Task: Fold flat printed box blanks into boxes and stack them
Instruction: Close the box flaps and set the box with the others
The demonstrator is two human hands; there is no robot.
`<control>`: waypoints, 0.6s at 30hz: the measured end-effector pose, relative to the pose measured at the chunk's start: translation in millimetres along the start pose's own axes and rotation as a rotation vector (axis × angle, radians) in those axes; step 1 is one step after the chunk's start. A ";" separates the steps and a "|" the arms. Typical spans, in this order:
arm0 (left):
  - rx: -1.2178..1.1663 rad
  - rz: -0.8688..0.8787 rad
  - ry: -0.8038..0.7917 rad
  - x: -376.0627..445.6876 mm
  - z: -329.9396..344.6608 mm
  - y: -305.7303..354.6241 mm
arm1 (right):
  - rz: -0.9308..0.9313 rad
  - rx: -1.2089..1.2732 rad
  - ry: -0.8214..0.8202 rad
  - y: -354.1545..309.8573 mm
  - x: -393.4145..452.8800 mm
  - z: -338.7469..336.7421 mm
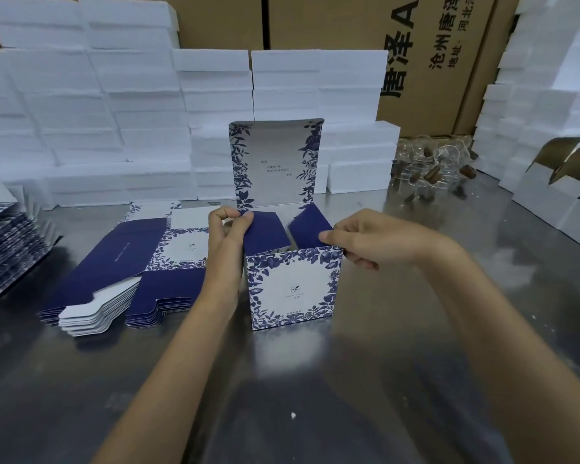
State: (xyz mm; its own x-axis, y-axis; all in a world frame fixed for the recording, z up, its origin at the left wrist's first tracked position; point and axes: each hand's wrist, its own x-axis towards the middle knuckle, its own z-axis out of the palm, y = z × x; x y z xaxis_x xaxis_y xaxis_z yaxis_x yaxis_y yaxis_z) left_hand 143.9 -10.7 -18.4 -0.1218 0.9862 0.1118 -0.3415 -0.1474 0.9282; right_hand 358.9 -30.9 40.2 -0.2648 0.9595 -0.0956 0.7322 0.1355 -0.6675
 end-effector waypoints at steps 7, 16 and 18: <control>0.052 -0.006 -0.020 1.6 -1.2 2.6 | 0.071 0.120 -0.014 -6.5 8.2 -5.7; 0.119 0.006 -0.055 1.1 -1.2 4.9 | 0.047 0.204 0.001 -0.1 24.1 -7.0; 0.139 0.002 -0.064 1.4 -1.7 5.8 | 0.069 0.202 0.009 0.5 30.9 -10.0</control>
State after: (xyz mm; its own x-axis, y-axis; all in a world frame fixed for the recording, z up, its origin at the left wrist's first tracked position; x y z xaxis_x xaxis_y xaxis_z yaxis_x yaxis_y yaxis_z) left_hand 140.1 -10.2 -13.4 -0.0612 0.9893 0.1322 -0.2085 -0.1422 0.9676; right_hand 357.4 1.3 44.2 -0.2120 0.9672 -0.1397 0.6075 0.0185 -0.7941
